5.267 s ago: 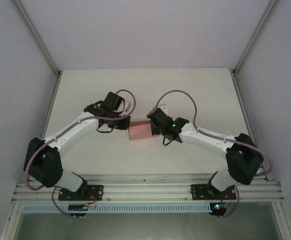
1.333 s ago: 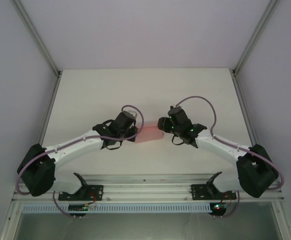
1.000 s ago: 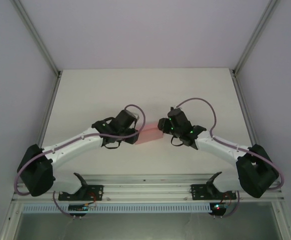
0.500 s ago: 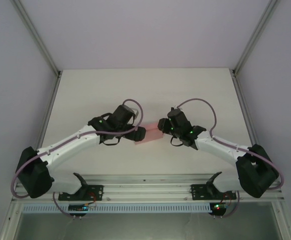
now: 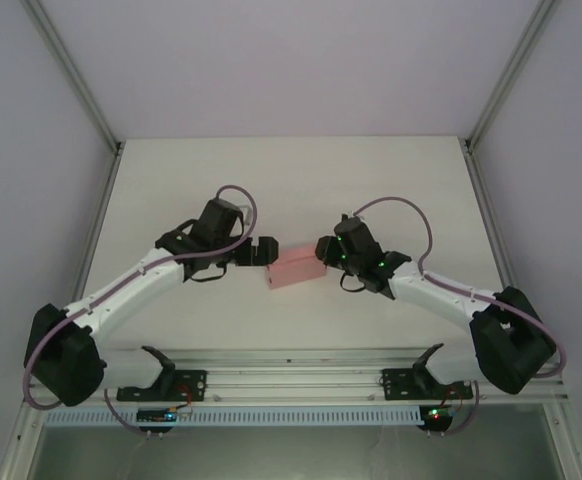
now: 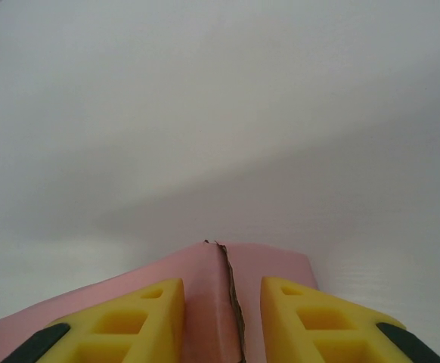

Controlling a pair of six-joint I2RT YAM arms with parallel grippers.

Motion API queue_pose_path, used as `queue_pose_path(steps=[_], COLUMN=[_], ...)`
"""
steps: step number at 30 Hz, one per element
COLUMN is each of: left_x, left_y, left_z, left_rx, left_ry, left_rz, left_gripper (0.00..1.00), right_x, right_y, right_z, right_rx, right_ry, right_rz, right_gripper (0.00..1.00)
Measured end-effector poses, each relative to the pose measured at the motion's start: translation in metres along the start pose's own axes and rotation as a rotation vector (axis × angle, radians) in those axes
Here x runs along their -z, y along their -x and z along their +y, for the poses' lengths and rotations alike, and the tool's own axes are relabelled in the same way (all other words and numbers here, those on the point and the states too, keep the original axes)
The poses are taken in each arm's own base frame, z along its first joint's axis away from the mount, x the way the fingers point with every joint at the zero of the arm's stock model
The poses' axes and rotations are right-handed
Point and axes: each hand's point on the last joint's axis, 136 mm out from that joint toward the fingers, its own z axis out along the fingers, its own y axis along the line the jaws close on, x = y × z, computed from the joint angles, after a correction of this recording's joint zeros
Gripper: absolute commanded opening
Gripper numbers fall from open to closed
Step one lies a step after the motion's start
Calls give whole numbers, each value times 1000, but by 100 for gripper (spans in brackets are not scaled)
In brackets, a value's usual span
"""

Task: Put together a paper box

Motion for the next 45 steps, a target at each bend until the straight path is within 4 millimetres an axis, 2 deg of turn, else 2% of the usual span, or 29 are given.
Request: queue_pose_path(steps=[2, 7, 11, 14, 17, 19, 21, 23, 26, 27, 33, 38, 39, 40, 42, 43, 44, 45], left_x=[-8, -34, -43, -45, -45, -44, -43, -41, -41, -41, -46, -48, -48, -48, -49, -49, -49, -49], left_y=[-9, -30, -37, -38, -36, -36, -35, -32, -31, -29, -24, -23, -23, -22, -23, -24, -23, -21], left_z=[6, 22, 16, 12, 6, 5, 2, -1, -1, -1, -5, -6, -6, -6, -5, -5, -6, -6], left_rx=[23, 97, 136, 158, 167, 174, 179, 187, 213, 216, 248, 282, 288, 295, 312, 317, 321, 326], left_ry=[-12, -57, -177, -247, -299, -324, -364, -410, -459, -474, -543, -589, -591, -591, -577, -570, -558, -541], left_rz=[26, 83, 86, 76, 66, 61, 54, 44, 46, 48, 64, 76, 79, 81, 96, 107, 117, 125], left_gripper=[96, 83, 77, 62, 55, 45, 29, 22, 1, 0, 0, 1, 12, 28, 31, 38, 55, 62], right_x=[0, -3, -4, -5, -5, -5, -5, -5, -5, -5, -7, -6, -6, -6, -6, -6, -5, -5], right_y=[0, -2, -3, -3, -3, -3, -3, -3, -3, -3, 2, 5, 5, 5, 5, 5, 6, 6], right_z=[0, 0, -1, -1, -1, 0, -1, 0, 0, 0, -4, -6, -6, -6, -6, -6, -5, -4], right_rx=[-3, -3, -12, -17, -20, -20, -21, -21, -21, -22, -32, -37, -37, -37, -36, -34, -34, -31], right_ry=[1, 1, 4, 6, 9, 10, 11, 14, 18, 20, 24, 21, 22, 23, 23, 22, 21, 20], right_rz=[0, 4, 3, 1, -2, -3, -4, -6, -10, -12, -37, -49, -50, -50, -50, -48, -45, -38], right_gripper=[32, 32, 31, 30, 29, 28, 28, 28, 26, 25, 15, 13, 14, 15, 18, 19, 21, 21])
